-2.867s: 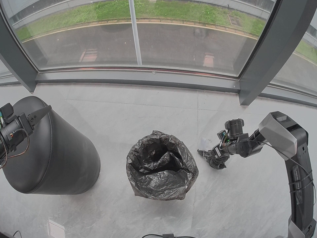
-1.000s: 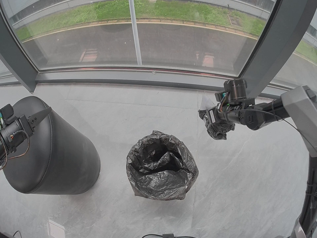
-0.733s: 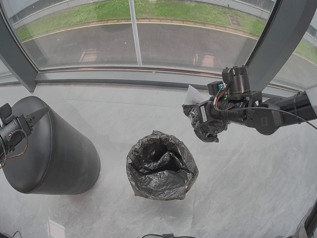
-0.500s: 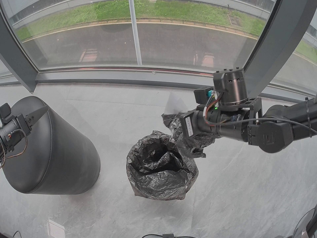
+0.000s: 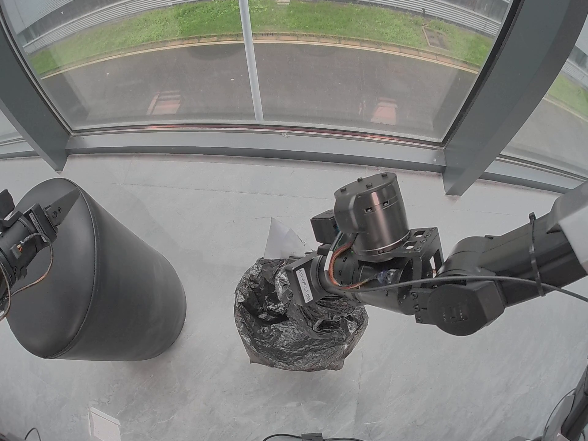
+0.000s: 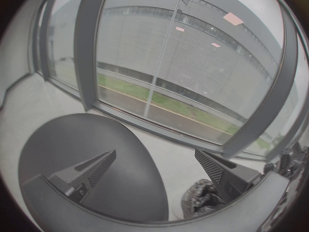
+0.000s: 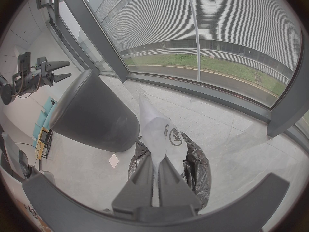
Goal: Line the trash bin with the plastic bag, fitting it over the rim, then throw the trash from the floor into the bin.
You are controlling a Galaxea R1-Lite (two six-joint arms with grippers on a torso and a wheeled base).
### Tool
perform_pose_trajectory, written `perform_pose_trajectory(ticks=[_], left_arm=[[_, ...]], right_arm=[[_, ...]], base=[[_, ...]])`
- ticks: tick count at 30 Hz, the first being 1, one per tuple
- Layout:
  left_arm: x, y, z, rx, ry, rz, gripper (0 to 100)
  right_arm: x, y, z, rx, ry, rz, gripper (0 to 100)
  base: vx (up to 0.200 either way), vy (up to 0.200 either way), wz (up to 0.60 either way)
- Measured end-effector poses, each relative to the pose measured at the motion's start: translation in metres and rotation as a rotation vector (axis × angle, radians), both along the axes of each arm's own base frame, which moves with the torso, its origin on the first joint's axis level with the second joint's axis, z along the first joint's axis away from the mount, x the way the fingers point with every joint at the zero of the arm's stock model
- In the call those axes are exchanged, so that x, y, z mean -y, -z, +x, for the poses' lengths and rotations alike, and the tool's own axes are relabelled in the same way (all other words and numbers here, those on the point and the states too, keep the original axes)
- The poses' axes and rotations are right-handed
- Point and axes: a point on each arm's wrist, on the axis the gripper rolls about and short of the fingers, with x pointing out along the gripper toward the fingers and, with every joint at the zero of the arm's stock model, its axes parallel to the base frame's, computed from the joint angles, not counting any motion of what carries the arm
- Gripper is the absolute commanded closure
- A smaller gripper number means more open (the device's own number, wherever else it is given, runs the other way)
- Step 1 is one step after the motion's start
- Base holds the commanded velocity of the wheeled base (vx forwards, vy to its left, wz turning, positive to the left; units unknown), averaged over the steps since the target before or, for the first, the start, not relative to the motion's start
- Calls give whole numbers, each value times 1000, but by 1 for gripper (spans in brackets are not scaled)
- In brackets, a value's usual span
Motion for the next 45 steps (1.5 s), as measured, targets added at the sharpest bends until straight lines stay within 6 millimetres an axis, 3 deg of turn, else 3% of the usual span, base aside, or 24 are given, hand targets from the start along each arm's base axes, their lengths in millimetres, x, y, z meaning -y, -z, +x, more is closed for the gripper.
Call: perform_pose_trajectory(ticks=[6, 10, 17, 23, 24, 34, 45], left_arm=[[24, 11, -23, -23, -229, 130, 0], [35, 30, -58, -55, -285, 196, 0], [40, 65, -119, -82, -201, 278, 0], [39, 90, -154, -198, -103, 325, 0], [39, 92, -159, -210, -93, 329, 0], [35, 104, -194, -133, -78, 371, 0], [36, 118, -210, -75, -268, 423, 0]], right_arm=[[-13, 21, 9, -6, 0, 4, 100], [-20, 37, 16, -16, 1, -2, 100], [-31, 65, 25, -42, 0, -30, 100], [-35, 79, 32, -56, 6, -47, 100], [-35, 81, 33, -56, 8, -47, 0], [-34, 91, 46, -56, 31, -55, 0], [-34, 89, 52, -52, 39, -40, 0]], base=[[0, 0, 0], [0, 0, 0], [0, 0, 0], [0, 0, 0], [0, 0, 0], [0, 0, 0], [0, 0, 0]])
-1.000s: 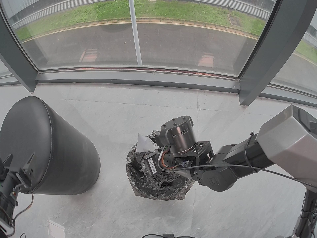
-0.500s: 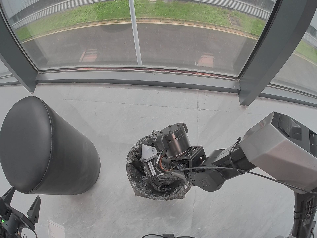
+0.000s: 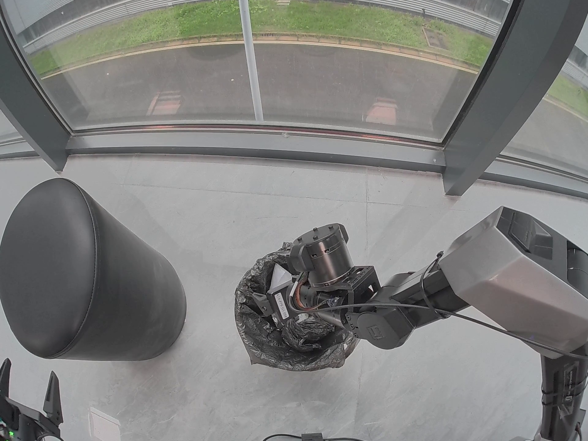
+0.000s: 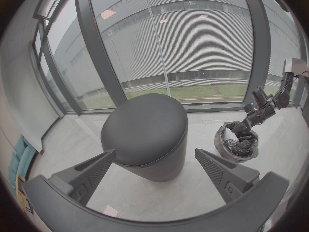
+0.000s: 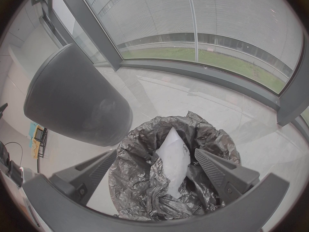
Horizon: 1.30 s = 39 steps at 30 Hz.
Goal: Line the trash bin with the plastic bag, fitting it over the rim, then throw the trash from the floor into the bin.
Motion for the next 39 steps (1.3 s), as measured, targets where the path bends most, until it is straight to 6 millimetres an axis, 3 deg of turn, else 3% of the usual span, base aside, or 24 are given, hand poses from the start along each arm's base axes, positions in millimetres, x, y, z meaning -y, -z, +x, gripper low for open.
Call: perform_pose_trajectory(ticks=[6, 10, 14, 20, 32, 39], left_arm=[[1, 3, -4, 47, -26, 4, 0], [4, 4, -5, 63, 71, -36, 0], [6, 4, -5, 89, 166, -199, 0], [7, 3, -5, 128, 166, -376, 0], [6, 3, -6, 112, 142, -205, 0], [3, 4, -6, 111, 13, -178, 0]], right_arm=[[-3, 2, -7, -53, -48, -10, 0], [-3, 4, -9, -75, -63, -16, 0], [-3, 6, -10, -93, -70, -25, 0], [-4, 11, -10, -109, -74, -37, 0], [-10, 16, -11, -111, -79, -45, 0], [-11, 17, -10, -108, -78, -43, 0]], base=[[0, 0, 0], [0, 0, 0], [0, 0, 0], [0, 0, 0], [0, 0, 0], [0, 0, 0]])
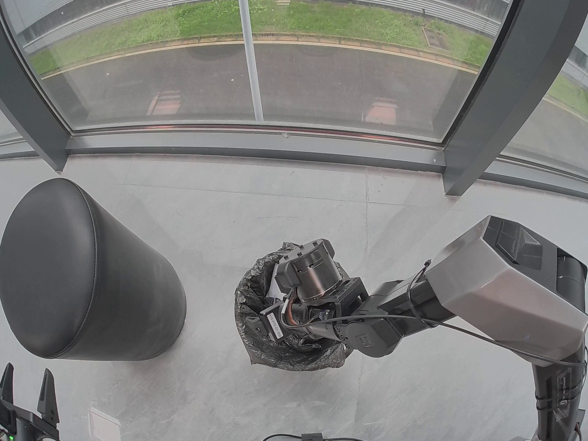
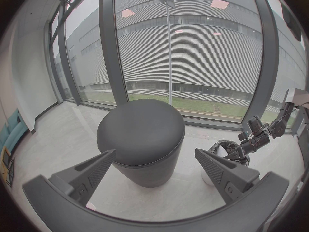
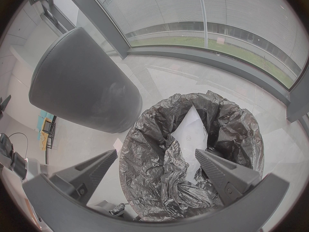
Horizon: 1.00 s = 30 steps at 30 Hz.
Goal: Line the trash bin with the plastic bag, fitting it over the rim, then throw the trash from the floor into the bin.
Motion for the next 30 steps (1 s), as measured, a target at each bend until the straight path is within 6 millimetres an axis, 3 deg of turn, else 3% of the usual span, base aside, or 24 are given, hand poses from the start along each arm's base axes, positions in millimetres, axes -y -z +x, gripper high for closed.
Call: perform_pose_trajectory(ticks=[11, 30], left_arm=[[-1, -1, 0, 1, -59, 24, 0], [-4, 1, -1, -3, 122, -1, 0]], right_arm=[[-1, 13, 3, -17, 1, -22, 0], [-14, 53, 25, -47, 13, -55, 0]], base=[[0, 0, 0], [0, 0, 0]])
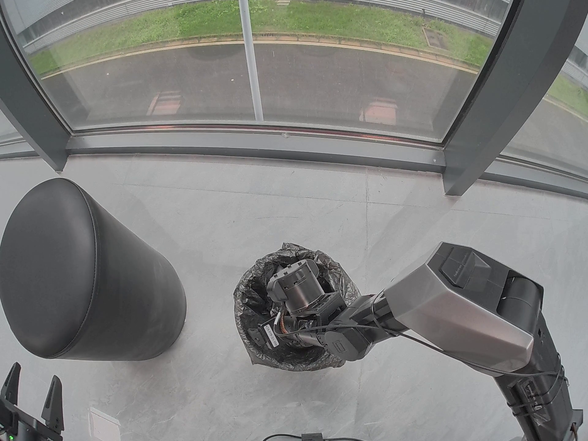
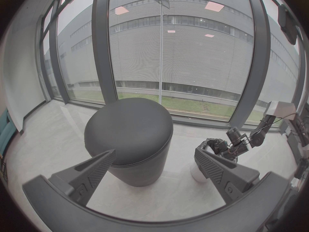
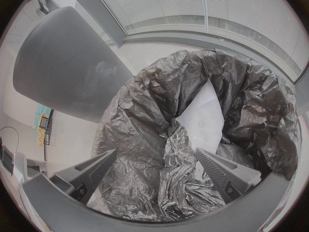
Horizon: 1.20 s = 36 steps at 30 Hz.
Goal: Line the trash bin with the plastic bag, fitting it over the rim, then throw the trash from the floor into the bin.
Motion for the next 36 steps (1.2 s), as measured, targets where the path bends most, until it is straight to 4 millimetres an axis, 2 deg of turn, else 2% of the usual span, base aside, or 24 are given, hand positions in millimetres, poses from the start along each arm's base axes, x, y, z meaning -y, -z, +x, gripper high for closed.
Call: perform_pose_trajectory(ticks=[6, 14, 20, 24, 30, 36], left_arm=[[-1, 0, 0, 2, 29, -36, 0], [-1, -1, 0, 0, 25, 68, 0], [-1, -1, 0, -5, 15, 78, 0], [-1, -1, 0, 2, 20, 24, 0], [1, 0, 1, 2, 115, -52, 0], [2, 0, 0, -3, 168, 75, 0]], right_arm=[[6, 7, 13, -3, 30, -4, 0], [15, 8, 27, 6, 67, 4, 0], [17, 6, 29, 13, 76, 12, 0], [17, 3, 29, 18, 77, 18, 0], [16, -7, 27, 29, 75, 30, 0], [17, -25, 23, 51, 74, 53, 0]], base=[[0, 0, 0], [0, 0, 0], [0, 0, 0], [0, 0, 0], [0, 0, 0], [0, 0, 0]])
